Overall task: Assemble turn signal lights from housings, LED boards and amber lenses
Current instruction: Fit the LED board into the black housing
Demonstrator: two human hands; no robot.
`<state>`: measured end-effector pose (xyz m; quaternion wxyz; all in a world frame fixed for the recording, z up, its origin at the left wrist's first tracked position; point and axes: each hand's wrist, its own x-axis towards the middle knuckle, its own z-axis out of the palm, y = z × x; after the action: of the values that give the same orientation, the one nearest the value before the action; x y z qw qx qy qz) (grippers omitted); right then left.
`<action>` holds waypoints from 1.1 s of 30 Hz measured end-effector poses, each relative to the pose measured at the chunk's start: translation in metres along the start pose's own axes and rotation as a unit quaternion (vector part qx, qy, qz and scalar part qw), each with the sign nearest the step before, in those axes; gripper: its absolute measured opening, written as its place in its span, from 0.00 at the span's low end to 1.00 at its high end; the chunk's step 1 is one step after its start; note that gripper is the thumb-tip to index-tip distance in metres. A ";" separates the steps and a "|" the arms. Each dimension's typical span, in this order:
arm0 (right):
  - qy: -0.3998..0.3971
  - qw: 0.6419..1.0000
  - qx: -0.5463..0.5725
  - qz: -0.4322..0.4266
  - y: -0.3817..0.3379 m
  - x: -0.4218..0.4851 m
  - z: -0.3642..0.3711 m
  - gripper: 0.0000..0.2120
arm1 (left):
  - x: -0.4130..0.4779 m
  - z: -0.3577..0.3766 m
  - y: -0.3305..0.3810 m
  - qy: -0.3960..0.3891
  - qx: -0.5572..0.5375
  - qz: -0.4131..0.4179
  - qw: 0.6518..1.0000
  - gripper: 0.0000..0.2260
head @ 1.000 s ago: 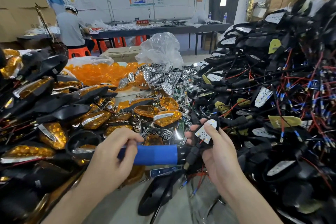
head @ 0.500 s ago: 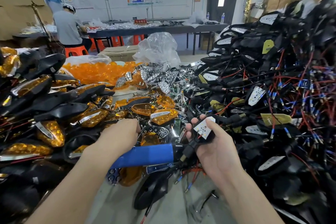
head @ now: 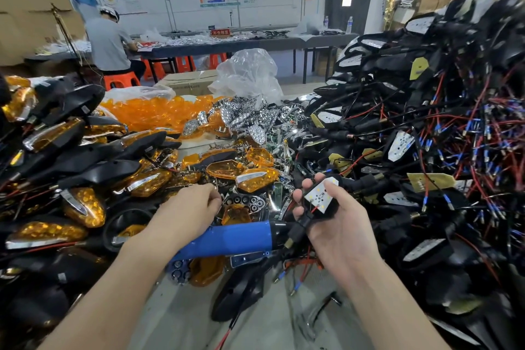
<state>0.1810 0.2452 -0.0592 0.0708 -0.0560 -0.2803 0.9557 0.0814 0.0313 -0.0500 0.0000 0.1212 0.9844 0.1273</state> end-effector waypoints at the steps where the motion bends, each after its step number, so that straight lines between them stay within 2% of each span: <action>1: -0.001 1.000 0.001 -0.001 0.000 0.000 0.000 0.05 | -0.001 0.000 0.002 0.027 -0.001 0.007 1.000 0.06; 3: -0.002 1.000 -0.001 -0.002 0.000 0.000 0.000 0.05 | -0.003 0.000 0.006 0.077 -0.026 0.027 0.996 0.06; 5: -0.001 1.000 -0.001 -0.004 -0.001 0.000 -0.001 0.06 | -0.002 0.000 0.011 0.083 -0.049 0.053 0.994 0.05; 11: 0.003 1.000 0.005 -0.003 0.000 0.002 -0.003 0.06 | 0.007 0.005 0.030 -0.028 0.008 0.096 0.995 0.13; 15: 0.000 1.000 0.009 -0.002 0.000 0.003 -0.003 0.07 | 0.007 0.003 0.035 -0.040 -0.006 0.097 0.994 0.07; 18: 0.005 1.000 0.011 -0.002 0.000 0.004 -0.002 0.07 | 0.003 -0.003 0.035 0.005 -0.042 0.103 0.994 0.02; 21: -0.001 1.000 0.013 0.002 0.000 0.004 -0.002 0.07 | -0.004 -0.019 0.039 0.110 -0.173 0.087 0.975 0.03; 23: -0.003 1.000 0.013 0.005 0.000 0.003 -0.002 0.06 | -0.012 -0.029 0.044 0.153 -0.304 0.071 0.938 0.07; 24: -0.003 1.000 0.012 0.007 0.000 0.003 -0.002 0.06 | -0.016 -0.030 0.047 0.159 -0.398 0.057 0.902 0.08; 26: -0.002 1.000 0.008 0.007 0.000 0.003 -0.002 0.06 | -0.026 -0.025 0.055 0.122 -0.597 0.006 0.793 0.10; 27: -0.003 1.000 0.006 0.006 0.000 0.003 -0.002 0.06 | -0.031 -0.021 0.060 0.099 -0.665 -0.023 0.740 0.11; 28: -0.005 1.000 0.004 0.004 0.000 0.003 -0.003 0.06 | -0.035 -0.016 0.065 0.084 -0.705 -0.048 0.702 0.12; 31: -0.009 1.000 0.004 0.001 0.000 0.004 -0.003 0.07 | -0.043 -0.002 0.075 0.059 -0.754 -0.058 0.652 0.11; 33: -0.010 1.000 0.011 0.001 0.000 0.005 -0.003 0.07 | -0.047 0.001 0.079 0.052 -0.768 -0.035 0.638 0.09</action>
<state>0.1764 0.2472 -0.0618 0.0672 -0.0461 -0.2699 0.9594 0.1457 0.0949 -0.0329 0.0466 0.0365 0.5345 0.8431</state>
